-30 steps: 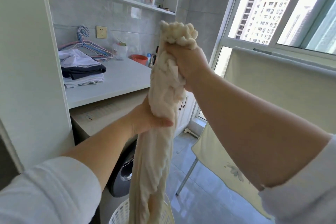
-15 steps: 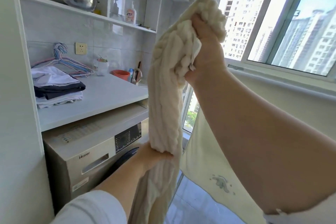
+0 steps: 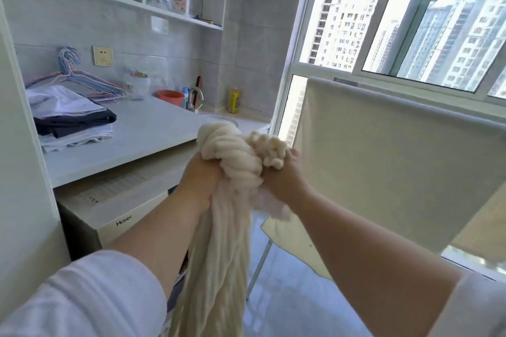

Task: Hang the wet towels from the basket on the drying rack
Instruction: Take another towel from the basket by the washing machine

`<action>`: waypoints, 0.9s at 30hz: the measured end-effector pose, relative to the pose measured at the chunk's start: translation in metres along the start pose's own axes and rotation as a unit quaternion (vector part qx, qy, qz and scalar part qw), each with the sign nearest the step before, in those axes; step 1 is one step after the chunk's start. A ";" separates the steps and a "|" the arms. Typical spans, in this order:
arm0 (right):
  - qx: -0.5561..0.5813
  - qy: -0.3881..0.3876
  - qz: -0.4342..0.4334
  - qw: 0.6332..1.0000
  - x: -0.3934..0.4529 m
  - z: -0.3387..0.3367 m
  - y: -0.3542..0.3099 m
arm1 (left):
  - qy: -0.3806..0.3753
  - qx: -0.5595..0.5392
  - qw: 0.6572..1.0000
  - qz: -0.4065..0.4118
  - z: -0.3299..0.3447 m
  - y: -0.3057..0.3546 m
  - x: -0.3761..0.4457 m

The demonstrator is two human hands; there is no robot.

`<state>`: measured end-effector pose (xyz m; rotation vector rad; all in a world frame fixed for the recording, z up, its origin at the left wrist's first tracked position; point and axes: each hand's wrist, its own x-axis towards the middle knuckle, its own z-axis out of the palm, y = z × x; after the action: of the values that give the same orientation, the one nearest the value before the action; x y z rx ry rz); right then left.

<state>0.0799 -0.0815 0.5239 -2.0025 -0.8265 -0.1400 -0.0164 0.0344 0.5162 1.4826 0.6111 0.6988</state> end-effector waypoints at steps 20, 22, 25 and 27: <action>0.458 0.074 0.062 0.884 -0.007 -0.125 -0.015 | -0.244 0.085 0.920 0.294 0.103 0.096 -0.066; 0.529 0.111 0.042 0.840 -0.007 -0.168 -0.007 | -0.238 0.165 0.915 0.280 0.122 0.083 -0.080; 0.581 0.144 0.050 0.799 -0.006 -0.233 0.011 | -0.236 0.207 0.933 0.178 0.161 0.059 -0.101; 0.543 0.199 0.066 0.813 -0.019 -0.281 0.033 | -0.191 0.202 0.942 0.187 0.209 0.049 -0.118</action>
<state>0.1474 -0.3268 0.6486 -0.8725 -0.3289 0.0105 0.0579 -0.1946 0.5606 2.0874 0.1727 0.5657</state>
